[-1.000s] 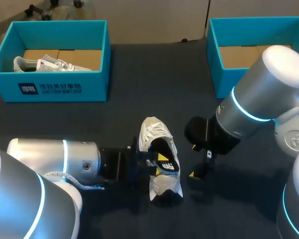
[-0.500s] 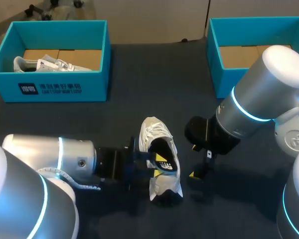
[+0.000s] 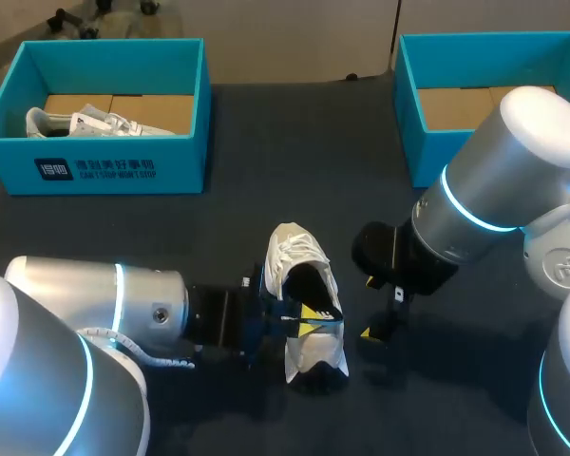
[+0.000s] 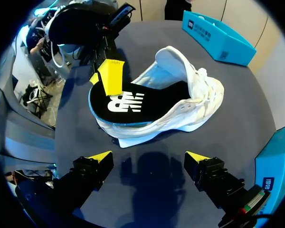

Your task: Take the shoe out of the shoebox, open the shoe tongue, remove and reinsert the insole, then place the shoe into the shoebox

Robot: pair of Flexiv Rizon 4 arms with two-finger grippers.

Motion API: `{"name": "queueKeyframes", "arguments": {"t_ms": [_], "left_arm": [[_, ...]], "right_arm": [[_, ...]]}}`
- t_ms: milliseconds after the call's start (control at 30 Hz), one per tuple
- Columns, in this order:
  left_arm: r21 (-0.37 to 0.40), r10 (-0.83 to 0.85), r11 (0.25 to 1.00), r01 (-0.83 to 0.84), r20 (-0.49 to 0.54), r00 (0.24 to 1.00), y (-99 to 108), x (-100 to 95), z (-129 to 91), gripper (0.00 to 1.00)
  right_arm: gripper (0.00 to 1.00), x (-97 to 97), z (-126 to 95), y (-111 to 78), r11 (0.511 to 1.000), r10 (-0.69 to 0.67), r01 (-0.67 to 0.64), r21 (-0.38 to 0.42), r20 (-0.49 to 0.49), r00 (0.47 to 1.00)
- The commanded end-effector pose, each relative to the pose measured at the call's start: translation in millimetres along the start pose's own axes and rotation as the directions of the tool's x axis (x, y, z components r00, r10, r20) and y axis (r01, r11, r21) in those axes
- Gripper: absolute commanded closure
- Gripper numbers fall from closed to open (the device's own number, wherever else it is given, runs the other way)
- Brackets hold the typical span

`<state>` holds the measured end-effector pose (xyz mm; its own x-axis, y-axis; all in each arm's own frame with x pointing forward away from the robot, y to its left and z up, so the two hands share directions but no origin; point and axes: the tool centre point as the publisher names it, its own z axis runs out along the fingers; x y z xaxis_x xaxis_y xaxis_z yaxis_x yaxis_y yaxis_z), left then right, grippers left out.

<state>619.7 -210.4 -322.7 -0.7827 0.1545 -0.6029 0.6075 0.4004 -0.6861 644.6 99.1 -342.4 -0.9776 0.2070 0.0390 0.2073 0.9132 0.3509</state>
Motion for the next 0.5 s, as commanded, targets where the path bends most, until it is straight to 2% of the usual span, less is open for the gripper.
{"name": "queueKeyframes", "arguments": {"t_ms": [33, 500], "left_arm": [[0.012, 0.039, 0.999, -0.039, 0.011, 0.999, 3.9, 2.8, 2.4, 1.00], [-0.017, 0.124, 0.992, -0.124, 0.028, 0.992, 29.4, -9.5, 11.5, 1.00]], "right_arm": [[0.00, 1.2, 2.6, 0.7, 1.000, 0.001, -0.001, 0.001, 0.004, 1.000], [0.00, 1.2, 2.6, 0.7, 1.000, 0.001, -0.001, 0.001, 0.004, 1.000]]}}
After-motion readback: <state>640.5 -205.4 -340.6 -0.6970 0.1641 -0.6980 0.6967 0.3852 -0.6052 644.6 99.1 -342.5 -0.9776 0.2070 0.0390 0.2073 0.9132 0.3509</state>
